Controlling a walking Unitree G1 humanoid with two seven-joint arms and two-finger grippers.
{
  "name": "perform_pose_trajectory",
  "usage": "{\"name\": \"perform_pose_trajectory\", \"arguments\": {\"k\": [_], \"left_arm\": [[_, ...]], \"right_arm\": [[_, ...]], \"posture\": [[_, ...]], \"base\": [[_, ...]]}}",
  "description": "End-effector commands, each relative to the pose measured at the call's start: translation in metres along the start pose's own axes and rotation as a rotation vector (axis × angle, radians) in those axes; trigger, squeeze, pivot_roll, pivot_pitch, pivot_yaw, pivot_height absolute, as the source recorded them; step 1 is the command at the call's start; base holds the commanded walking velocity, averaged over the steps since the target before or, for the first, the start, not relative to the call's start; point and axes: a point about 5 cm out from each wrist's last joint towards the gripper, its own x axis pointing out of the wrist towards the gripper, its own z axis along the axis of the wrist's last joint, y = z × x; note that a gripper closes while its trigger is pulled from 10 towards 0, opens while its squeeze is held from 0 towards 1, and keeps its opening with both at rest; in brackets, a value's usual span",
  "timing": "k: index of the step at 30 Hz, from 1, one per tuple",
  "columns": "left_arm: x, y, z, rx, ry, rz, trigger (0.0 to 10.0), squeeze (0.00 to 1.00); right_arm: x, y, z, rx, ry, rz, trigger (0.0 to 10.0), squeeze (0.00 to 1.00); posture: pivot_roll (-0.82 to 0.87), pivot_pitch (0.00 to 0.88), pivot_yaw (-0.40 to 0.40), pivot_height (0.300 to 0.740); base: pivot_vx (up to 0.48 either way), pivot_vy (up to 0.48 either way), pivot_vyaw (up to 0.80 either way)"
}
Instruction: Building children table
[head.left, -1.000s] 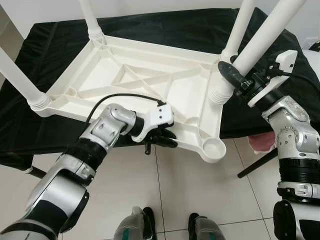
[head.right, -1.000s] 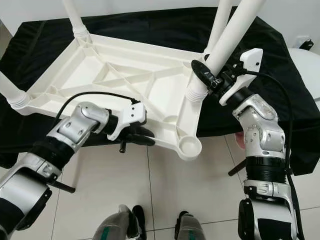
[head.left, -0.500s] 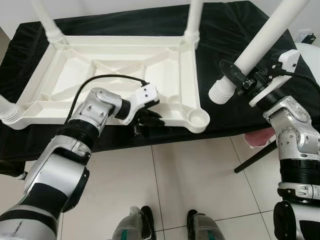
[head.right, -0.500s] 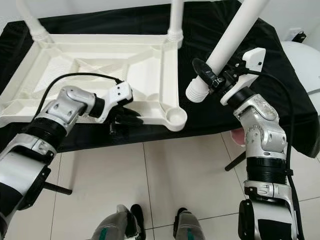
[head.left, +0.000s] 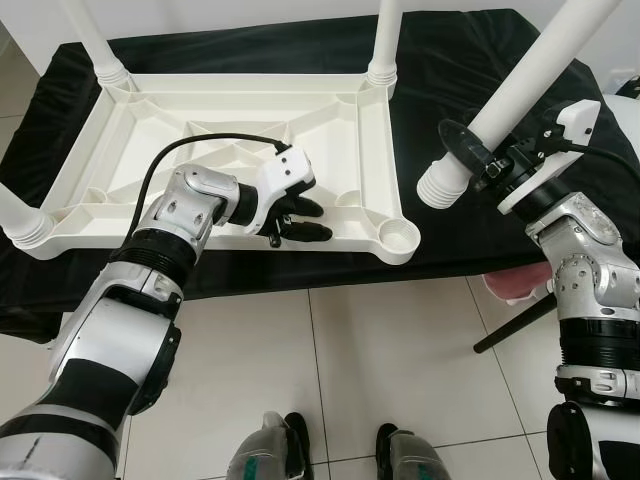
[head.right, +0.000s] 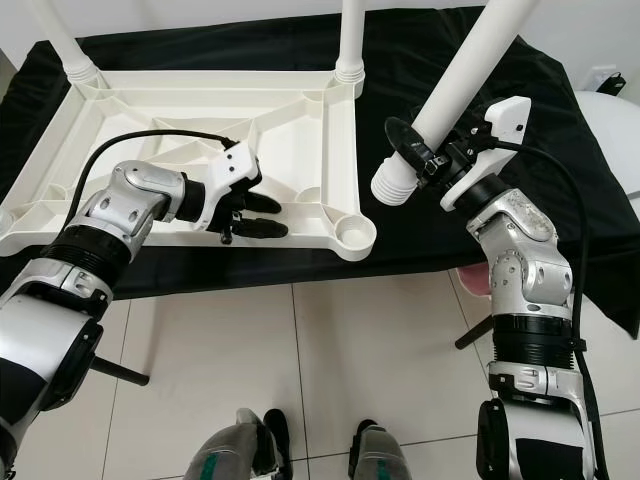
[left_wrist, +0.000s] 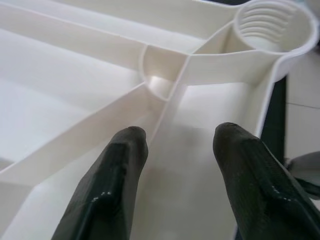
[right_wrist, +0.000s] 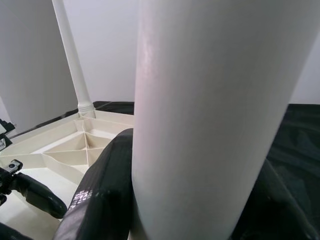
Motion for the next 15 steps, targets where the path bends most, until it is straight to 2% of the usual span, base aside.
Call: {"name": "perform_pose_trajectory", "arguments": {"k": [1, 12, 14, 15], "left_arm": [[0.003, -0.001, 0.000, 0.017, 0.007, -0.003, 10.0, 0.00], [0.009, -0.007, 0.014, 0.039, -0.055, -0.053, 10.0, 0.00], [0.009, -0.009, 0.017, 0.036, -0.081, -0.072, 10.0, 0.00], [0.008, -0.011, 0.025, 0.019, -0.135, -0.100, 10.0, 0.00]], "right_arm": [[0.001, 0.002, 0.005, -0.010, -0.021, 0.015, 10.0, 0.00], [0.001, 0.001, 0.006, -0.012, -0.022, 0.016, 10.0, 0.00], [0.001, 0.002, 0.006, -0.011, -0.022, 0.017, 10.0, 0.00], [0.001, 0.002, 0.005, -0.009, -0.022, 0.018, 10.0, 0.00]], "posture": [[-0.15, 0.176, 0.081, 0.740], [-0.15, 0.173, 0.080, 0.740], [-0.15, 0.173, 0.080, 0.740], [-0.15, 0.171, 0.078, 0.740]], "base": [[0.000, 0.000, 0.00], [0.000, 0.000, 0.00], [0.000, 0.000, 0.00], [0.000, 0.000, 0.00]]}}
